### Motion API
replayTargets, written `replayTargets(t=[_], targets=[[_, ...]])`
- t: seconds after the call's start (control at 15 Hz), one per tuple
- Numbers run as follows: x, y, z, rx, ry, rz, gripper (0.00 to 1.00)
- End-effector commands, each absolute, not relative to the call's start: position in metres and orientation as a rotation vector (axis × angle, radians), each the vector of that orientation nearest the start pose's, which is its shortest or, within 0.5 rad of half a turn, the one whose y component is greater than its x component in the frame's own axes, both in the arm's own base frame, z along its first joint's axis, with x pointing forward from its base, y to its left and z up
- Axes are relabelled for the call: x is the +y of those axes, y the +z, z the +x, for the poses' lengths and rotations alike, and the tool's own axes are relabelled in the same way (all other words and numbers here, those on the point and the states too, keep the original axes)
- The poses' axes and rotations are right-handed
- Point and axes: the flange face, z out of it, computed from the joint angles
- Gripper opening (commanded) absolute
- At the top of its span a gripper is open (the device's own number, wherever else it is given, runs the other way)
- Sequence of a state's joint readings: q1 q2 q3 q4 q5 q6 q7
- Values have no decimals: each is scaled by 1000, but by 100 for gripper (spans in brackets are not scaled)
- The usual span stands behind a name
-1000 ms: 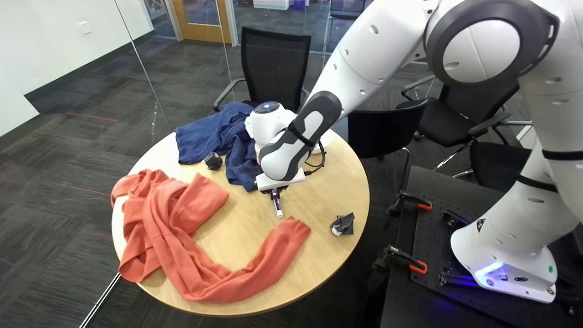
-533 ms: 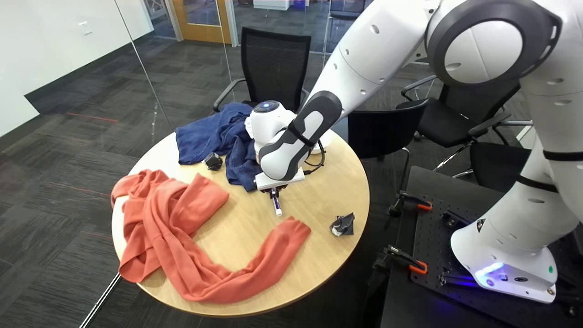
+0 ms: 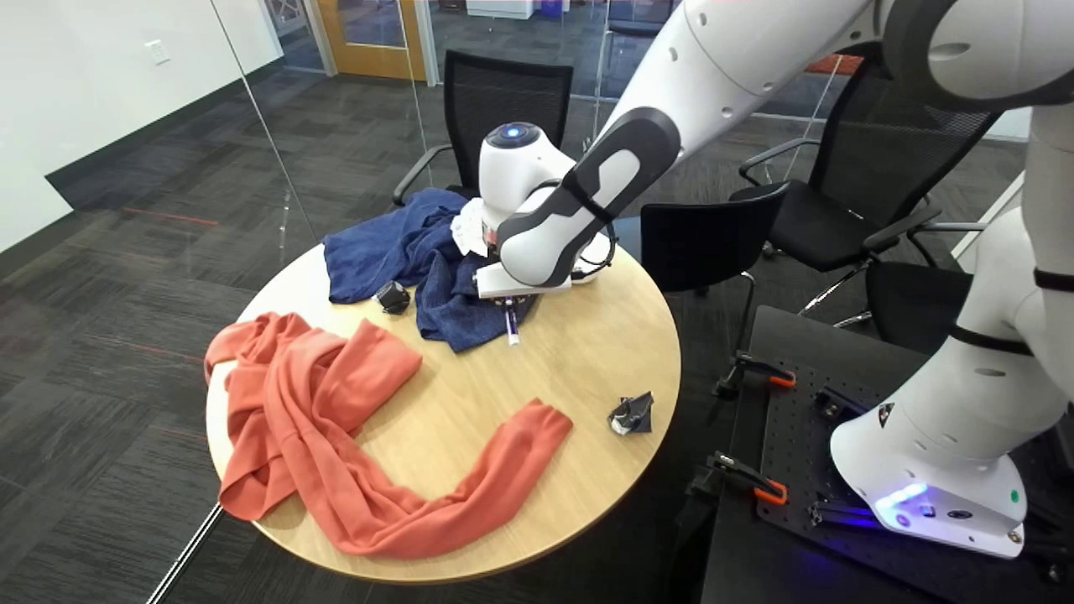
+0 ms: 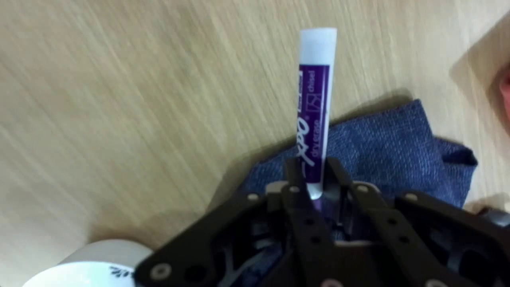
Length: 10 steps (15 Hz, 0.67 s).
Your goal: Pick up the marker and put it in the bowl
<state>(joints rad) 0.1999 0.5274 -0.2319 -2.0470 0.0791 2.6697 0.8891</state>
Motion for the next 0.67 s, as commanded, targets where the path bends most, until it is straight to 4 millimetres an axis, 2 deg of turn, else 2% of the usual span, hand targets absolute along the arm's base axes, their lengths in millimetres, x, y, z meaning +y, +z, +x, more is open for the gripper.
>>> replayTargets(t=[0.0,0.27,0.4,0.47,0.53,0.6], targets=[[-44,231,580,1606,-298,-2753,5],[-70,253,565,1742,-363,-2724,5],[-73,260,559,1774,-389,-2729,5],[-68,262,555,1764,-387,-2748,5],[-76,250,570,1739,-393,-2751,19],[-75,252,567,1744,-397,-2753,19]])
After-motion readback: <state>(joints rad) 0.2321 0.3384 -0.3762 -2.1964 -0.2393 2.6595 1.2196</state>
